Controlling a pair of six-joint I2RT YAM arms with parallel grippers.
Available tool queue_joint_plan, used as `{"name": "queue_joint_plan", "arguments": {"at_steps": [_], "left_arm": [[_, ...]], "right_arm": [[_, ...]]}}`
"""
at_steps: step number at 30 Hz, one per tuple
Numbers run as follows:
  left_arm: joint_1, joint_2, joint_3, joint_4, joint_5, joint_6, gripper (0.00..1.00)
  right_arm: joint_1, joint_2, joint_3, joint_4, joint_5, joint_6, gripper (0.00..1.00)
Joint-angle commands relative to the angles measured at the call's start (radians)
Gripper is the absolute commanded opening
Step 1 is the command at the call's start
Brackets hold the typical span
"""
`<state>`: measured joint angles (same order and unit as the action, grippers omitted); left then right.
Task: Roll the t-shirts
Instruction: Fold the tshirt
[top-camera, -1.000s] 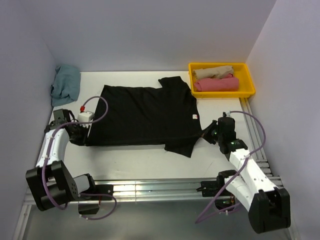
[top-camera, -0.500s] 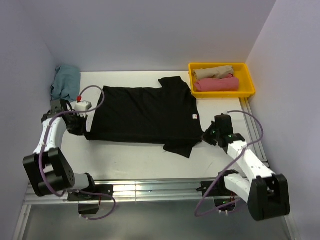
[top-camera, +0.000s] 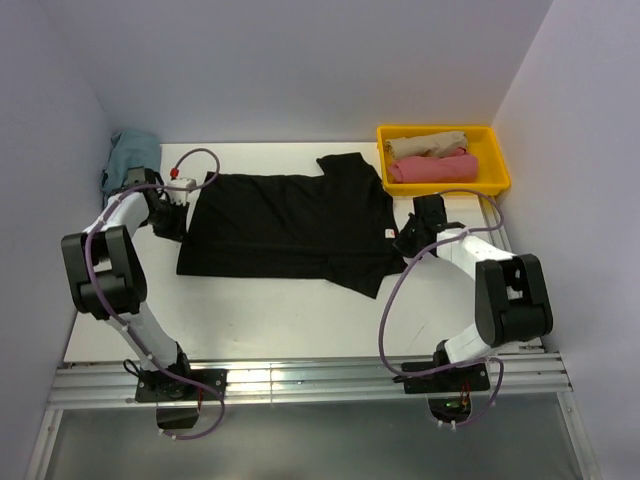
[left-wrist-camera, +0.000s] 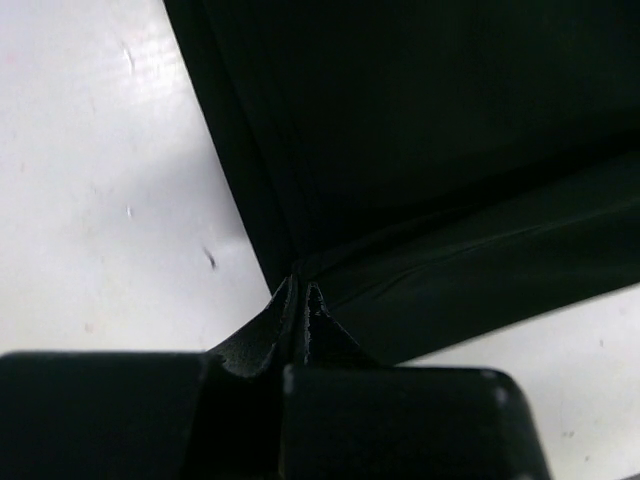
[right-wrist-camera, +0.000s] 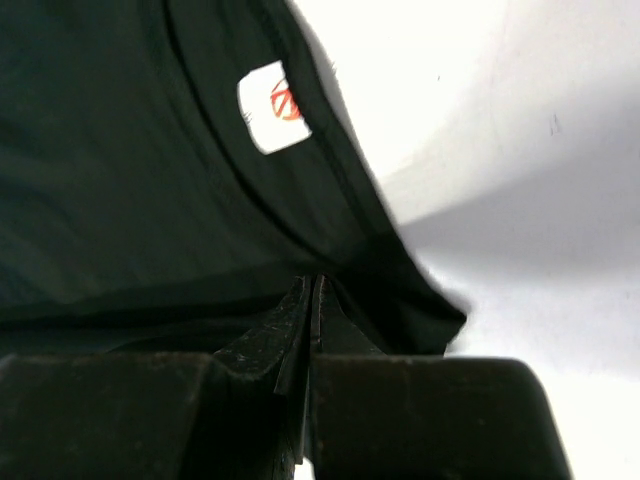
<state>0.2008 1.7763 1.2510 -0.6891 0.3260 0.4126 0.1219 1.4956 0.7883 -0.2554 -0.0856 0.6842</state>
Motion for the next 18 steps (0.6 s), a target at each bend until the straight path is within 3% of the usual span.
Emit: {"name": "queue_joint_plan", "arguments": {"at_steps": [1, 18], "left_arm": [[-0.012, 0.041, 0.073, 0.031, -0.018, -0.038, 0.00], [-0.040, 0.147, 0.163, 0.045, -0.064, -0.080, 0.00]], "right_arm": [[-0.002, 0.043, 0.069, 0.027, 0.055, -0.021, 0.00], [-0.004, 0.189, 0.187, 0.010, 0.075, -0.025, 0.00]]}}
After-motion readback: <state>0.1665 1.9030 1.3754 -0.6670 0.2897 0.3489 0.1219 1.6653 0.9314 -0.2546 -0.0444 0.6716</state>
